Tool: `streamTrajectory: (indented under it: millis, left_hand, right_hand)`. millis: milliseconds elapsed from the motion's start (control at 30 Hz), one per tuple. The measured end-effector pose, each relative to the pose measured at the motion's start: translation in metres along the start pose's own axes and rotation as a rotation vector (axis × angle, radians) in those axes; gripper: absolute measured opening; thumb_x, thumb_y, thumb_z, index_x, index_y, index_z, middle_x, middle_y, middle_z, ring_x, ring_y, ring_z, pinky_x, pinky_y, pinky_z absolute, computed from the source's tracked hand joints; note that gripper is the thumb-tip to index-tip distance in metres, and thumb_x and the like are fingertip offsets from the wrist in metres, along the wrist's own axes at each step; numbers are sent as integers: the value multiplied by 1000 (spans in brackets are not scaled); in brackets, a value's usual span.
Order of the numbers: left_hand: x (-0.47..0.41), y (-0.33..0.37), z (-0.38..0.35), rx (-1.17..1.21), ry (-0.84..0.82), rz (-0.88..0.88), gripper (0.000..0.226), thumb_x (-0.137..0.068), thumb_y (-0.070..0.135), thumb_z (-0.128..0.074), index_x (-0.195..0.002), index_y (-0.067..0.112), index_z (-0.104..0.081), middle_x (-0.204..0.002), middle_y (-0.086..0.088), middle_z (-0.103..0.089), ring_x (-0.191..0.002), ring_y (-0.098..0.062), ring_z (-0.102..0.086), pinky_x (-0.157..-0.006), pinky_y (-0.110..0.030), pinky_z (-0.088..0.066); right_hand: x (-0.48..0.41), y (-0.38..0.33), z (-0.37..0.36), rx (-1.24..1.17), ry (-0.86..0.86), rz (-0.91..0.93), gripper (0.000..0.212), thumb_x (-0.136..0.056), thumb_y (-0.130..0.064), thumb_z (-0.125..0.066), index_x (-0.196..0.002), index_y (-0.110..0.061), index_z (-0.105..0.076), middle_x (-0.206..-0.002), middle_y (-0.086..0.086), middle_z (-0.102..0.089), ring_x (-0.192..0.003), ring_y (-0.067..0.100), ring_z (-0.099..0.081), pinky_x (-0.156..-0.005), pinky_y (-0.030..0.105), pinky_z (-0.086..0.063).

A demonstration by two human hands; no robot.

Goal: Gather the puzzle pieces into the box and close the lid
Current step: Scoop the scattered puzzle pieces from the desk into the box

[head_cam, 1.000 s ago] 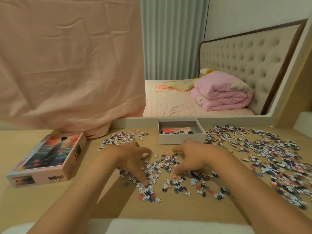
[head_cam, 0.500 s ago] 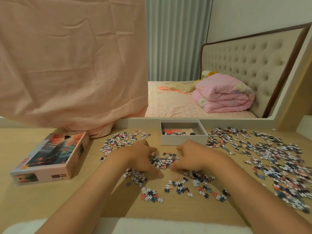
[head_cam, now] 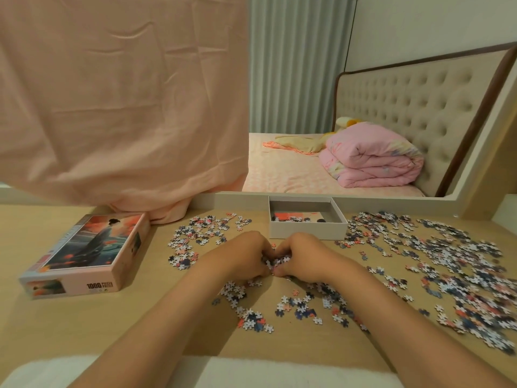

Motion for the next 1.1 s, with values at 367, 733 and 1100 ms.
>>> streamTrajectory:
  millis: [367,733,1100]
  left_hand:
    - [-2,-12,8,433,249,25,16,-80,19,-79,-94,17,-72,-85,-3,-70,-68,-14,-61,-63,-30,-54]
    - [-51,16,76,567,389,-93,5,-85,10,-72,-89,13,-70,-81,-13,-70,-68,-16,-62,-74,-41,-56]
    - [-90,24,59,157,289,-181,32,-93,11,-62,-123,19,-68,-120,-2,-68,-105,-16,-63,-85,-21,-44]
  right_hand:
    - [-3,28,6,-458,133,-117,25,-77,-12,-84,-100,-19,-77,-73,3,-72,-66,16,-68,-63,31,-58]
    - [-32,33,88,-671,332,-17,25,-77,2,-81,-101,-5,-76,-91,13,-74,-75,23,-70,-73,34,-62]
    - [-66,56,93,-185,243,65,28,-99,-20,-58,-125,-24,-69,-122,1,-69,-110,21,-62,-97,36,-48]
Point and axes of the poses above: each hand's wrist, its own x-axis away from the middle knuckle, its own z-axis out of the back of the hand, y = z × x, the point moved 9 cm from there along -x, towards the middle knuckle
